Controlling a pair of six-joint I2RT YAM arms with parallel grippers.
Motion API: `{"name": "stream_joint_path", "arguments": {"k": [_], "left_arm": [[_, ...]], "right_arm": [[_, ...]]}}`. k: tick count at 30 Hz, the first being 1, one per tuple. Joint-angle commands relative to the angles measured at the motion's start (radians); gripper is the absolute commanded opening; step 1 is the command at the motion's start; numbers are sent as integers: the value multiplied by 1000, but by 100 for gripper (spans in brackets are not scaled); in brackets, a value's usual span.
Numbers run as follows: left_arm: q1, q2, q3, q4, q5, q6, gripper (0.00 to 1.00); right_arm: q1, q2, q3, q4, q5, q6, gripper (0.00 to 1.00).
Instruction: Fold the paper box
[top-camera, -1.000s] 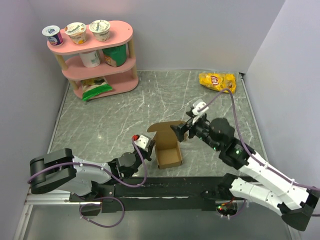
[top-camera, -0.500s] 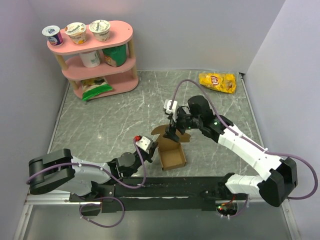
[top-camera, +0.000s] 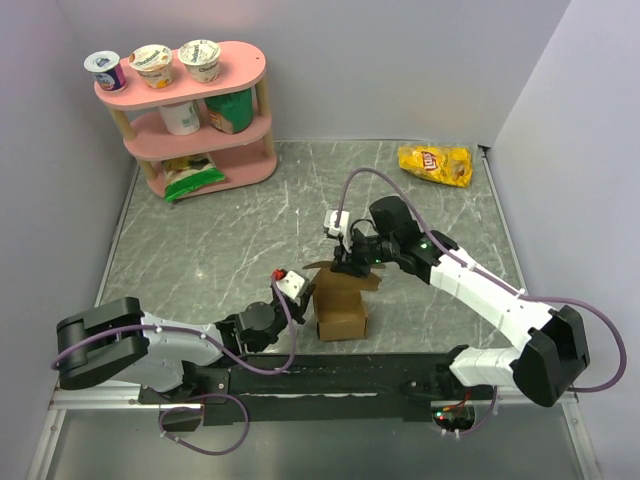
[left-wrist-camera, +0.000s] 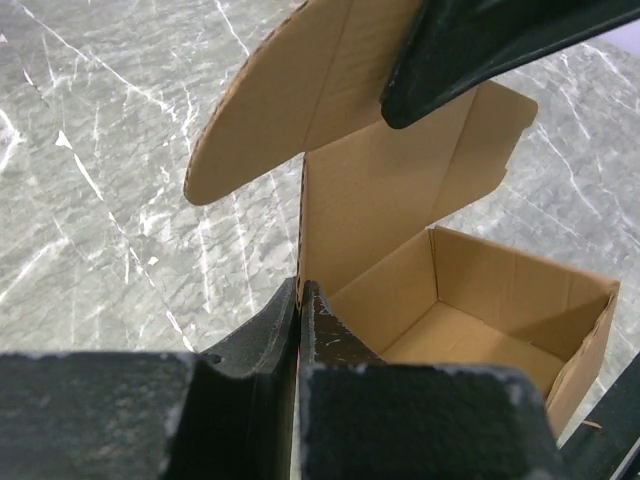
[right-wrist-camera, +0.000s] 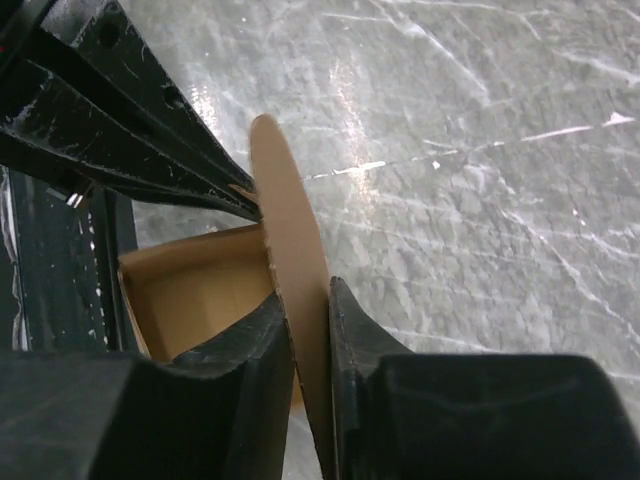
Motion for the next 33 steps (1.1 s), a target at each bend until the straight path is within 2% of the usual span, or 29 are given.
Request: {"name": "stream_joint_path", "arguments": {"k": [1,2,3,4,6,7,9,10,13,15,18,20,21,26,28,30,33], "left_arm": [[16,-9,43,0,9,-52,10],[30,-15,43,0,25,-72,11],[38,-31,42,-3,39,-83,12],[44,-40,40,-8,65,-92,16],[59,-78,31,-17,92,-111,27],[62,-95,27,-23,109,-117,45],[76,-164,13,-61,134,-132,54],[82,-195,5,-80,145,-138,66],[134,-337,-39,-149,235,-166,81],[203,-460,-82,-198,336,-190,84],[329,-589,-148,-229,471,-230,83],[429,-600,-170,-230,529,-255,82],[458,-583,-168,-232,618,-261,81],[559,-349,-119,-149,810,-266,75],[605,-284,-115,-47,903,-282,72],[622,-197,-89,-2,963,-293,66],[624,-100,-46,78,1050,-310,64]], "right_arm": [[11,-48,-37,22,47,49,18],[14,-51,-42,24,65,55,15],[26,-53,-42,26,82,65,2],[31,-53,-47,26,112,69,0],[36,-67,-62,50,133,74,0],[39,-71,-77,58,142,74,0],[37,-90,-88,73,163,71,0],[39,-94,-93,76,168,68,0],[36,-110,-94,75,171,55,0],[37,-119,-93,73,160,48,0],[36,-131,-97,81,134,49,0],[31,-137,-100,85,125,49,0],[34,-142,-100,87,119,51,0],[33,-153,-93,82,96,55,0],[33,-154,-91,81,91,55,0],[33,-159,-93,81,91,57,0],[34,-163,-94,85,93,60,0]]}}
